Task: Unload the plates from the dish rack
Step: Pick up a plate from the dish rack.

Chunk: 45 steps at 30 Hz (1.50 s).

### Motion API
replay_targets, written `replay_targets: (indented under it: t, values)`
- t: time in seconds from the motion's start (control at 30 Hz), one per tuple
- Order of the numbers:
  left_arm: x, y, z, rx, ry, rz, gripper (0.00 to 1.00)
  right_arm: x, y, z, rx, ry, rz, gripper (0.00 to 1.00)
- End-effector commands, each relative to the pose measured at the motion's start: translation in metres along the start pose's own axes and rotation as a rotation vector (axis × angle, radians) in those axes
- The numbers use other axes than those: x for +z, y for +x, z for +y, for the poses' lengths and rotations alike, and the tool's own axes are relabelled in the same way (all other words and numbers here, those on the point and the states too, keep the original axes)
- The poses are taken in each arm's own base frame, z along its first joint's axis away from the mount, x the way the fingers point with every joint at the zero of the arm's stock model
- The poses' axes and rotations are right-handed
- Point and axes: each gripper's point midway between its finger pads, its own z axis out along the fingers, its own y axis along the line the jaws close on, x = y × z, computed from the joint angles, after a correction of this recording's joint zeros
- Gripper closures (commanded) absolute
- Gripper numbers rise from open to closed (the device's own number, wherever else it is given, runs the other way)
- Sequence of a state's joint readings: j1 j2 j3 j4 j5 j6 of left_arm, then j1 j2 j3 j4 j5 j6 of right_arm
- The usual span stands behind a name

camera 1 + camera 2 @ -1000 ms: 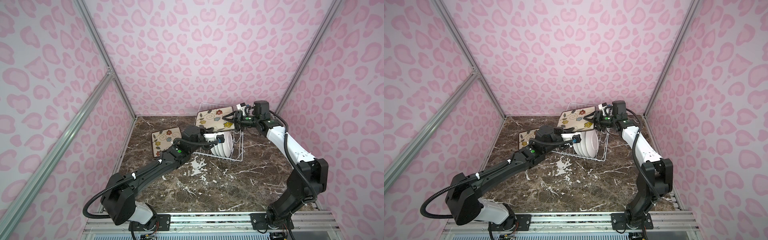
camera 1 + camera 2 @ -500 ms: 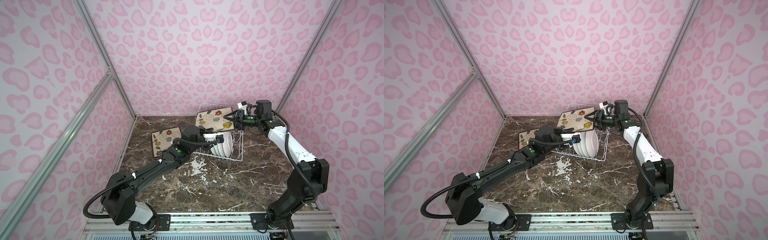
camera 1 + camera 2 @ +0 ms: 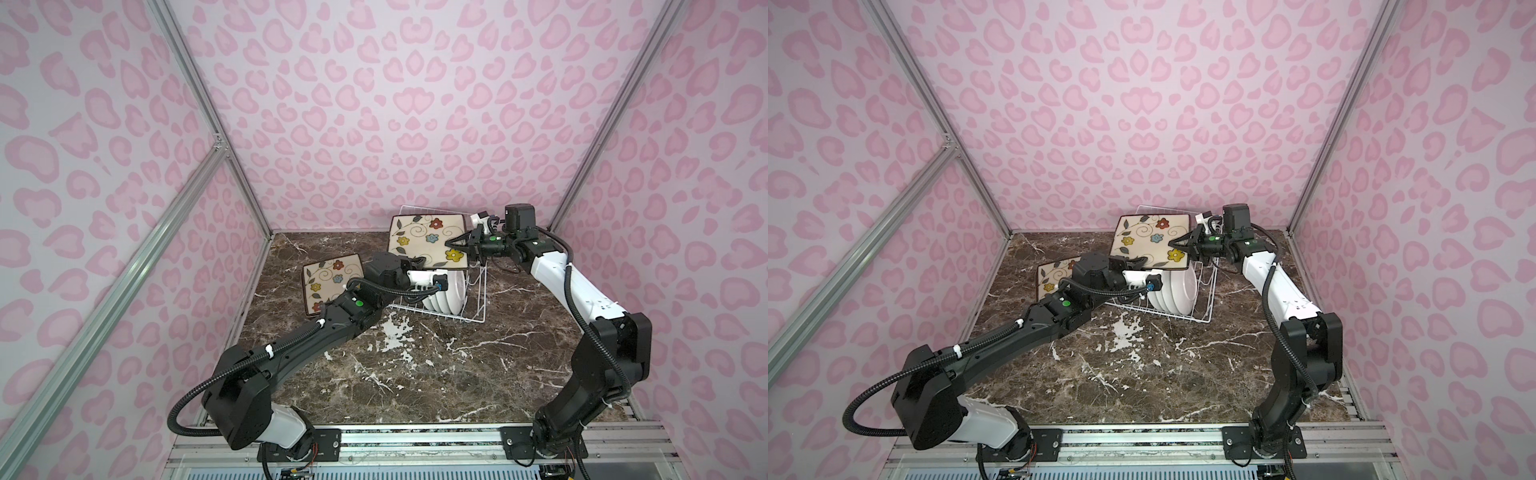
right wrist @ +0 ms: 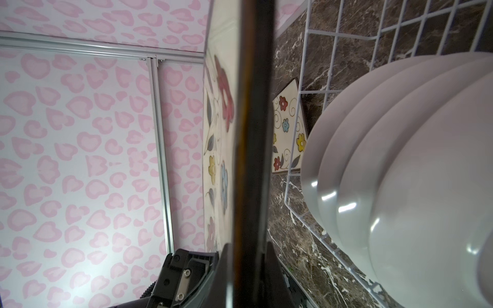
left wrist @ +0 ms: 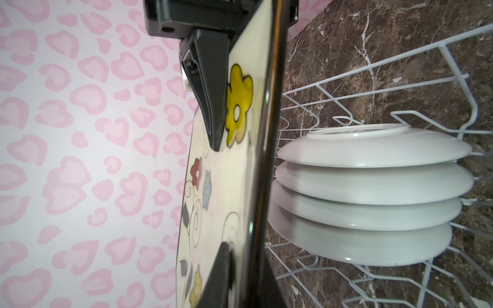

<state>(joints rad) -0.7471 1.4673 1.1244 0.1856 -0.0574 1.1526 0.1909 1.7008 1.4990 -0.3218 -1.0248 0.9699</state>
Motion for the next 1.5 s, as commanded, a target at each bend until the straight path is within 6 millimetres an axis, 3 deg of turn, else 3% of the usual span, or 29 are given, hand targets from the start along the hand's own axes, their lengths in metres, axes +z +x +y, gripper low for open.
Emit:
replay_targets:
  t: [0.0, 0.13, 0.2, 0.23, 0.4, 0.5, 0.73, 1.07, 1.23, 1.47]
  values:
    - [-0.007, -0.026, 0.063, -0.091, -0.239, -0.117, 0.97, 0.000, 0.002, 0.018, -0.119, -0.073, 0.018, 1.00]
    - [-0.001, -0.021, 0.063, -0.100, -0.245, -0.088, 0.90, -0.003, -0.001, 0.025, -0.136, -0.084, -0.003, 1.00]
    - [0.001, -0.019, 0.065, -0.120, -0.254, -0.077, 0.78, -0.005, -0.004, 0.031, -0.149, -0.097, -0.024, 1.00]
    - [0.002, -0.018, 0.066, -0.138, -0.258, -0.073, 0.70, -0.004, -0.004, 0.023, -0.131, -0.091, -0.030, 1.00]
    - [0.002, -0.018, 0.064, -0.175, -0.232, -0.078, 0.30, -0.014, -0.023, 0.042, -0.138, -0.169, -0.129, 1.00]
    - [0.001, -0.018, 0.060, -0.189, -0.210, -0.074, 0.16, -0.023, -0.034, 0.056, -0.154, -0.234, -0.194, 1.00]
    - [-0.022, -0.020, 0.073, -0.428, -0.150, -0.093, 0.05, -0.053, -0.063, 0.071, -0.190, -0.309, -0.348, 1.00]
    - [-0.064, -0.005, 0.140, -1.044, -0.033, -0.223, 0.02, -0.054, -0.066, 0.057, -0.244, -0.242, -0.369, 1.00]
    - [-0.055, 0.013, 0.152, -1.316, 0.090, -0.220, 0.01, -0.052, -0.062, 0.052, -0.270, -0.237, -0.368, 1.00]
    - [-0.017, 0.044, 0.130, -1.630, 0.349, -0.210, 0.02, -0.045, -0.053, 0.054, -0.330, -0.259, -0.337, 1.00]
